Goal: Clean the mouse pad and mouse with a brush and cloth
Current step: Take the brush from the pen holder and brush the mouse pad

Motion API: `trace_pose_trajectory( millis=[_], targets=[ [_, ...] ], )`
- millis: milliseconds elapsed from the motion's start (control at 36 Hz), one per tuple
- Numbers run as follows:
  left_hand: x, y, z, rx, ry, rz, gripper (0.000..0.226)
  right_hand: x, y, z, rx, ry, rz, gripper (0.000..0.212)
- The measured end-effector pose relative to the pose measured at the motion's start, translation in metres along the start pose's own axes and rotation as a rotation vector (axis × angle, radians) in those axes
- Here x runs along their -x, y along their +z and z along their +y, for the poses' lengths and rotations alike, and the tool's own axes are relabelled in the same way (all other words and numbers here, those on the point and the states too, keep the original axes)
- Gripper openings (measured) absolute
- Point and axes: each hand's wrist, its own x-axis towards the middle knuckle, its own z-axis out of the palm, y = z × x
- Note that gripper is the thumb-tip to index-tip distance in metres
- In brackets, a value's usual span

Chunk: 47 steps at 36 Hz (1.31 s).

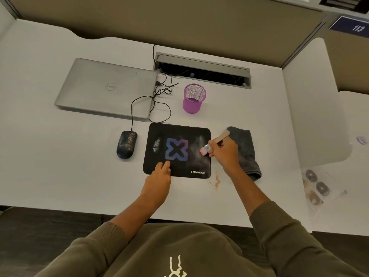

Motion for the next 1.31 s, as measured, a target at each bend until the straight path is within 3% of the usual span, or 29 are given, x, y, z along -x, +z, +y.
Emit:
trace_pose_trajectory(
  millis=[56,167,278,417,556,667,778,889,972,1083,1194,1306],
  targets=[
    [0.0,0.001,-0.001,0.003,0.001,-0.001,0.045,0.002,0.006,-0.002,0.022,-0.006,-0.077,0.02],
    [-0.001,0.0,-0.001,0.035,-0.015,0.002,0.045,-0.001,0.008,-0.009,-0.016,0.001,0.044,0.022],
    [0.0,-0.001,-0.001,0.057,-0.023,0.003,0.044,0.001,0.014,-0.01,0.028,-0.006,-0.08,0.018],
    [0.0,0.001,-0.003,0.044,-0.014,0.014,0.044,-0.011,-0.001,-0.012,-0.037,0.041,0.098,0.017],
    [-0.001,0.002,-0.004,0.015,0.006,-0.001,0.044,-0.007,0.01,-0.007,0.002,0.07,-0.078,0.019],
    [-0.001,0.0,-0.003,0.006,-0.002,-0.008,0.047,-0.01,0.008,-0.008,-0.029,0.059,0.037,0.023],
    [-0.001,-0.001,-0.002,0.012,-0.011,-0.01,0.046,-0.009,0.008,-0.011,-0.002,0.031,-0.06,0.02],
    [-0.001,0.0,-0.003,0.004,-0.002,0.0,0.044,-0.012,0.004,-0.011,-0.001,0.036,0.033,0.023],
    [-0.001,-0.001,-0.001,-0.001,-0.002,-0.005,0.045,-0.009,0.007,-0.011,0.04,0.03,-0.096,0.02],
    [-0.001,-0.002,-0.001,-0.055,0.028,0.004,0.045,-0.009,0.003,-0.011,0.011,0.028,-0.006,0.022],
    [-0.001,-0.004,0.001,-0.017,-0.007,0.004,0.047,-0.004,0.007,-0.013,0.056,0.015,-0.143,0.02],
    [0.0,-0.002,0.0,-0.002,0.005,0.014,0.043,-0.006,0.006,-0.013,-0.003,0.018,-0.016,0.022]
  ],
)
